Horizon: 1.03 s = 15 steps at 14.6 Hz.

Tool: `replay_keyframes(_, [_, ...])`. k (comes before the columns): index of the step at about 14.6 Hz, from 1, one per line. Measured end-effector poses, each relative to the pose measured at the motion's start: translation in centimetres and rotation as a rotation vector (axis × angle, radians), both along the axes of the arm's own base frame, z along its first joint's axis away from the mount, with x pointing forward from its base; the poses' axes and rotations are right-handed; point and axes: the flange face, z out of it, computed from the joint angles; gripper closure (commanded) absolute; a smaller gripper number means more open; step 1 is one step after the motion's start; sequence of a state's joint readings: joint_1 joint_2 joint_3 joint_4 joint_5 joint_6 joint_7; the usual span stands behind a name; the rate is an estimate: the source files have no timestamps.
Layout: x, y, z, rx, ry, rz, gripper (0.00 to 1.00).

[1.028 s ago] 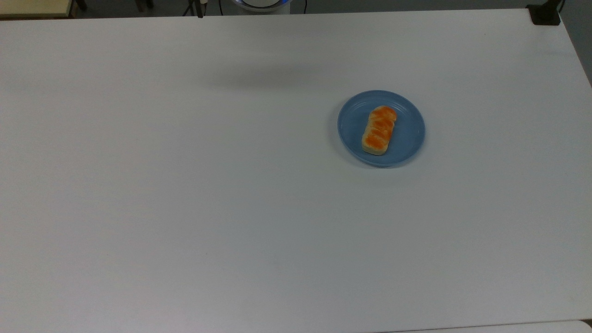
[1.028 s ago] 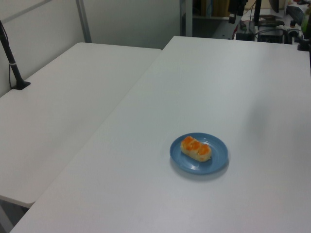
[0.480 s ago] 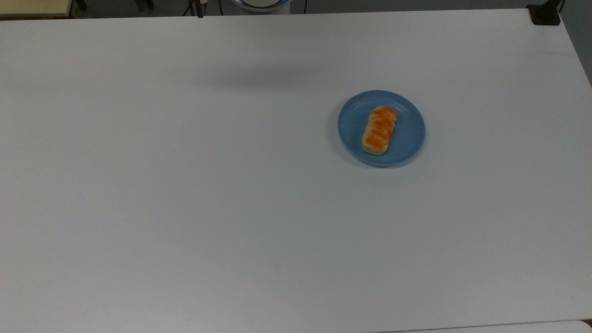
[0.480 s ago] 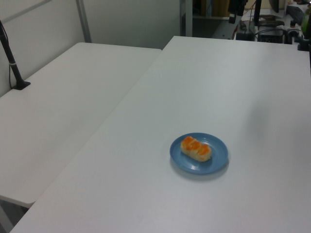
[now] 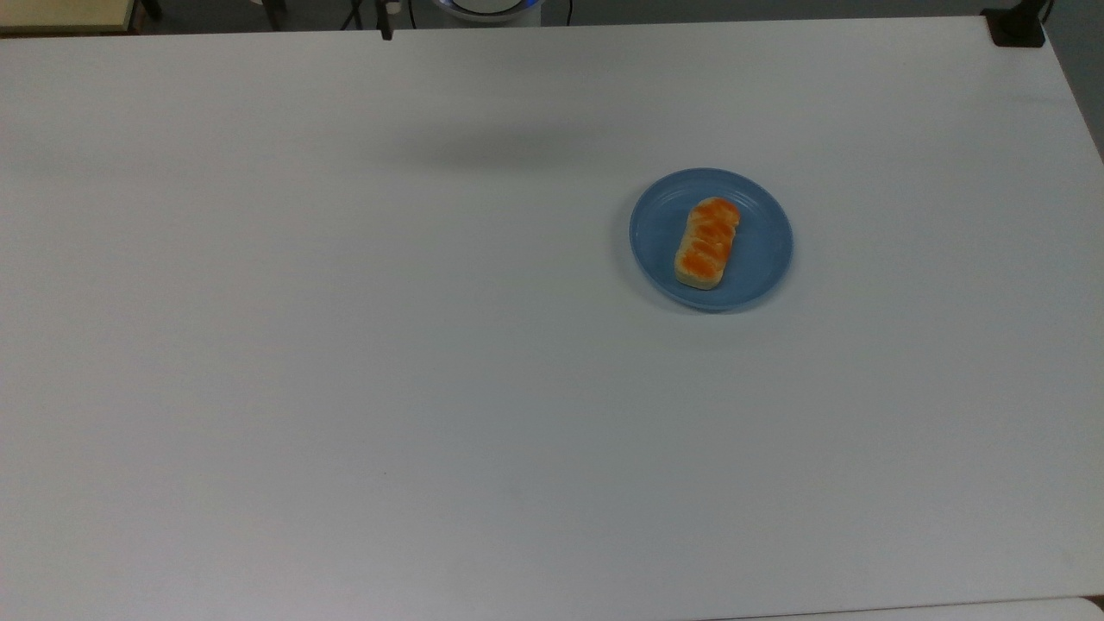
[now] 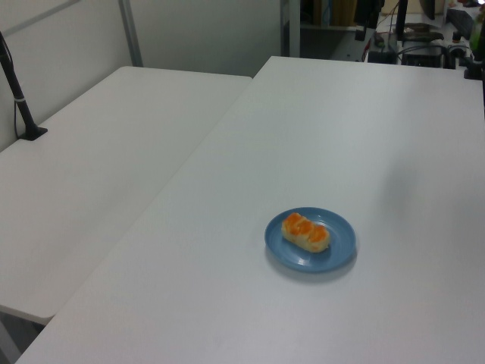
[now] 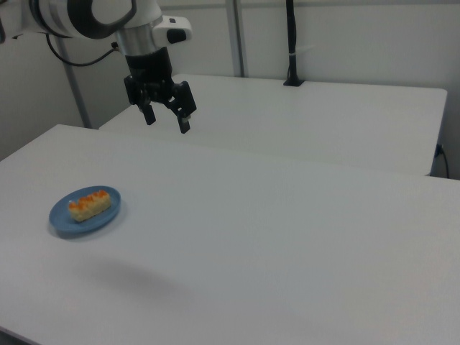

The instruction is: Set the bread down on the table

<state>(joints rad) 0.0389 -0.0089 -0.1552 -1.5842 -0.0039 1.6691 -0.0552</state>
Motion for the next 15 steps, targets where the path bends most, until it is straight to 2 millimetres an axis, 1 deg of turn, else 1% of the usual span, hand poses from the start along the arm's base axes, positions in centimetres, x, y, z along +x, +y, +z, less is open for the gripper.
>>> replay_keyframes(2, [0.3, 1.2, -0.4, 0.0, 0.007, 0.02, 0.0])
replay_keyframes(8, [1.0, 3.2, -2.1, 0.0, 0.04, 0.057, 0.0])
replay_keyframes(12, [0.9, 6.6, -4.4, 0.0, 0.087, 0.167, 0.0])
replay_keyframes(15, [0.7, 10.1, -6.7, 0.001, 0.134, 0.237, 0.0])
